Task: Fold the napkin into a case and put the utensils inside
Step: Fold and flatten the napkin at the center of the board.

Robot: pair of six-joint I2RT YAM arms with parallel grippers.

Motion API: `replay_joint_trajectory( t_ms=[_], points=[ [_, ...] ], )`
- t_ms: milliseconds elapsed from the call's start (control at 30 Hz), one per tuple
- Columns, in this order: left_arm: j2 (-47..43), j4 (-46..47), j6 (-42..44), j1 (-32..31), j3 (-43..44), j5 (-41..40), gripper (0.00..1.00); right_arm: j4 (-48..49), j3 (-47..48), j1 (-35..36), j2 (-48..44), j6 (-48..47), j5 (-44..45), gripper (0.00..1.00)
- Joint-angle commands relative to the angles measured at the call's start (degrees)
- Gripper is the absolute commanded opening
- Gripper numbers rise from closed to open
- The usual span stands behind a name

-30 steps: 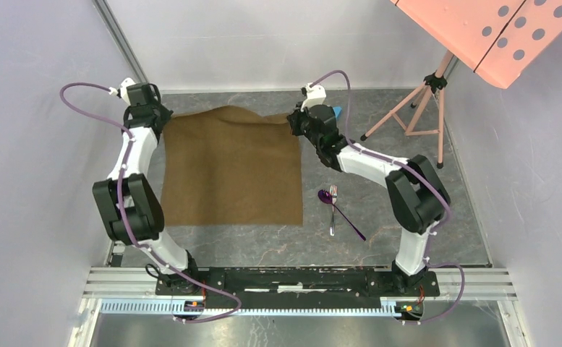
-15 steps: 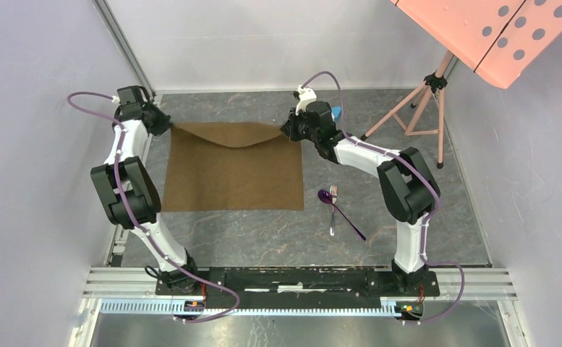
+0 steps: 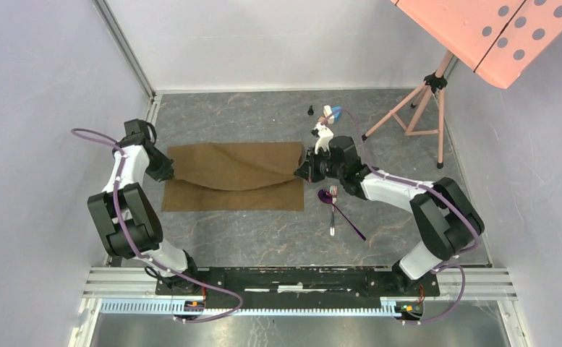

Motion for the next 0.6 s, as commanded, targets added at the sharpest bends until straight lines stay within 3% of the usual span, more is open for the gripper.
replay_joint_trajectory(
  t_ms=[0,567],
  points=[
    [-2.71,-3.24,3.27,0.34,-1.86,-7.31,0.02,6.29,-5.71,1.07,-3.08,2.51,-2.9,0.0],
    [1.76,-4.23,6.46,0.35,-2.16,-12.64,0.02,7.13,-12.09,5.49,-5.78,2.41,-0.62,0.0]
  ],
)
